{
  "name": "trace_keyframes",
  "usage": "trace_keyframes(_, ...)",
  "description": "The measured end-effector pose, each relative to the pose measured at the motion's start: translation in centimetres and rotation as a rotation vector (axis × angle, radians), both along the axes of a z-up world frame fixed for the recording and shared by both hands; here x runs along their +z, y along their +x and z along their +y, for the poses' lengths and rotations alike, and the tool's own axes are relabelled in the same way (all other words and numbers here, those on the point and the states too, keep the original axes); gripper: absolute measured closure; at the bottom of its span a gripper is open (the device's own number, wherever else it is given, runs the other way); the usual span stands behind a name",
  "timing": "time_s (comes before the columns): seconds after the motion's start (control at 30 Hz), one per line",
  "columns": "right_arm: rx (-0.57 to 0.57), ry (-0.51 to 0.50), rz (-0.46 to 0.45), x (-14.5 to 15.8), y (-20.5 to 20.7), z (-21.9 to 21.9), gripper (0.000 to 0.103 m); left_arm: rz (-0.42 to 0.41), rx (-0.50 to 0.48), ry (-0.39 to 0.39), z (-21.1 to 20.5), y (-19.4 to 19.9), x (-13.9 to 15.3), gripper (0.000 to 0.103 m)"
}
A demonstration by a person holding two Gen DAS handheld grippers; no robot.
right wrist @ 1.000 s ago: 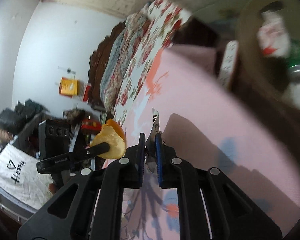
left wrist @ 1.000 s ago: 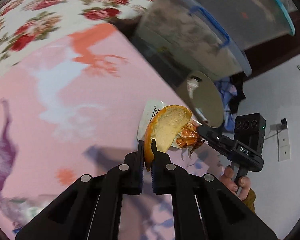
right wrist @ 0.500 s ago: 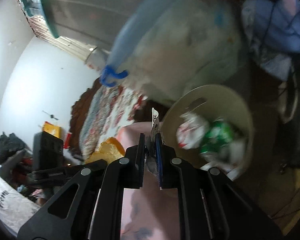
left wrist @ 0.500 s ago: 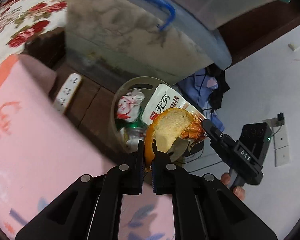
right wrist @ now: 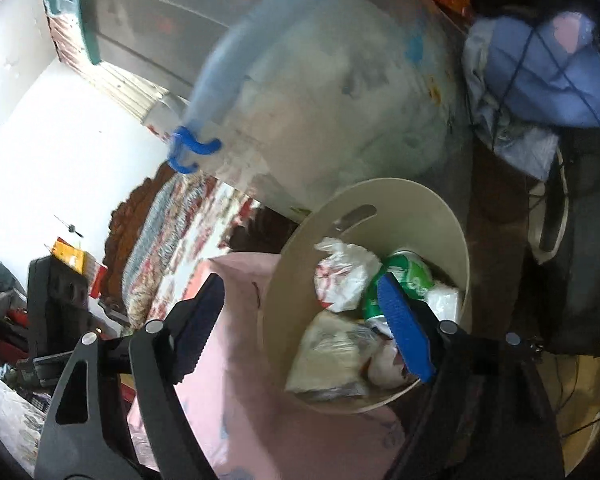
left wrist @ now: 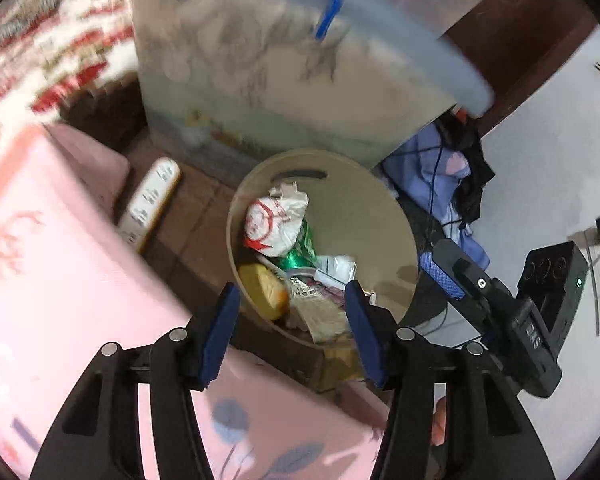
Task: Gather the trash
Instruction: 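Drop bread and wrapper into the tan wastebasket, opening both grippers, then move both grippers back over the bed toward the carton and bottle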
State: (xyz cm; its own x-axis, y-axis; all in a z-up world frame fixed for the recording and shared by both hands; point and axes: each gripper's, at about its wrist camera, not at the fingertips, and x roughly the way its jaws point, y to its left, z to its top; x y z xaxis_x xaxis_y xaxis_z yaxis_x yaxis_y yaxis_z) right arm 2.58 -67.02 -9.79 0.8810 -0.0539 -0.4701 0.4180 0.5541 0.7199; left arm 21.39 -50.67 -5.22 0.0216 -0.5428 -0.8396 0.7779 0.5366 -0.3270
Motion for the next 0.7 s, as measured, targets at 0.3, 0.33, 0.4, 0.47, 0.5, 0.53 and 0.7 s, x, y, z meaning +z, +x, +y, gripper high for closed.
trace_keyframes(0.3,-0.017,-0.099,-0.031,3.3,-5.0,10.3,0.023,-0.339,0.033,-0.093,11.5,-8.2,4.8,0.047)
trace_keyframes(0.33,-0.015,-0.108,-0.031,3.3,-5.4,11.6,0.023,-0.358,0.051,-0.095,13.0,-8.9,4.8,0.046)
trace_keyframes(0.4,-0.003,-0.122,-0.024,3.3,-6.1,14.5,0.023,-0.388,0.082,-0.086,15.5,-9.9,4.8,0.045)
trace_keyframes(0.47,0.004,-0.130,-0.017,3.3,-6.6,17.0,0.023,-0.415,0.123,-0.066,18.5,-10.9,4.6,0.045)
trace_keyframes(0.5,0.007,-0.134,-0.012,3.3,-6.8,18.1,0.022,-0.422,0.140,-0.060,20.1,-11.3,4.5,0.045)
trace_keyframes(0.53,0.017,-0.138,-0.005,3.3,-6.9,19.6,0.022,-0.427,0.159,-0.057,21.5,-11.6,4.4,0.045)
trace_keyframes(0.7,0.080,-0.174,0.034,3.5,-6.6,24.9,0.018,-0.423,0.249,-0.059,27.7,-12.5,4.1,0.041)
